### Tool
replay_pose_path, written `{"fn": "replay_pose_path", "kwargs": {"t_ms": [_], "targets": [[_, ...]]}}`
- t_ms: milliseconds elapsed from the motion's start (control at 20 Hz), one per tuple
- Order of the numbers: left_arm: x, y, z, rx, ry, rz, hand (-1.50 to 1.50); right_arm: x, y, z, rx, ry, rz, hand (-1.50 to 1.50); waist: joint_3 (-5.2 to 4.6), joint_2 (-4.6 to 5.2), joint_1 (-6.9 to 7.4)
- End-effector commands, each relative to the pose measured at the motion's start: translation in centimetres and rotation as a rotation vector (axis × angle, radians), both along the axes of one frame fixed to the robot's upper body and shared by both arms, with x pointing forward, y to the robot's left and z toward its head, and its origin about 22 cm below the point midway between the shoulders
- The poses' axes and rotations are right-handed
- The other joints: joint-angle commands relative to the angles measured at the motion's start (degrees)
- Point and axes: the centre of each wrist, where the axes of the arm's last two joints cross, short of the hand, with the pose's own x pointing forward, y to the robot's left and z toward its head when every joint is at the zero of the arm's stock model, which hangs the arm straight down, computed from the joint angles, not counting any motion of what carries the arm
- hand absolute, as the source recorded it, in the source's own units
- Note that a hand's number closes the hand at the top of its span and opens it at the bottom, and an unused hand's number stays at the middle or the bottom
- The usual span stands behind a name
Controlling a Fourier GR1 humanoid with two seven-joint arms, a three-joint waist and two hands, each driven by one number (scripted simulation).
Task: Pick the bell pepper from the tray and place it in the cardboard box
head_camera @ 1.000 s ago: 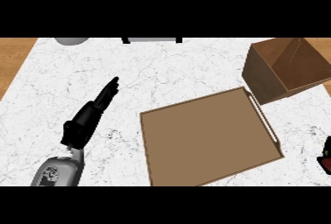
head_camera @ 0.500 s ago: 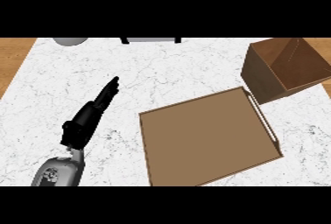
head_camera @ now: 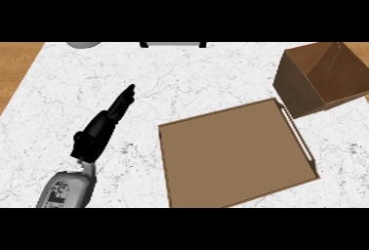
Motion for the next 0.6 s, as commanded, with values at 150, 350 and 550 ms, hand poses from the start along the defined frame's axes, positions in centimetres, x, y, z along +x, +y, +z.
{"fn": "replay_pose_path", "kwargs": {"t_ms": [150, 350, 550], "targets": [[1.1, -1.0, 1.1, 0.0, -0.005, -0.009, 0.0, 5.3, 0.6, 0.6, 0.033, 0.017, -0.038, 1.5, 0.05, 0.17, 0.84], [1.5, 0.0, -0.2, 0.012, -0.02, 0.012, 0.0, 6.1, 0.1, 2.3, 0.079, 0.028, -0.043, 1.5, 0.03, 0.08, 0.13], [0.3, -0.5, -0.7, -0.001, 0.004, -0.022, 0.0, 9.8, 0.7, 3.1, 0.091, 0.022, -0.086, 1.5, 0.03, 0.16, 0.7]]}}
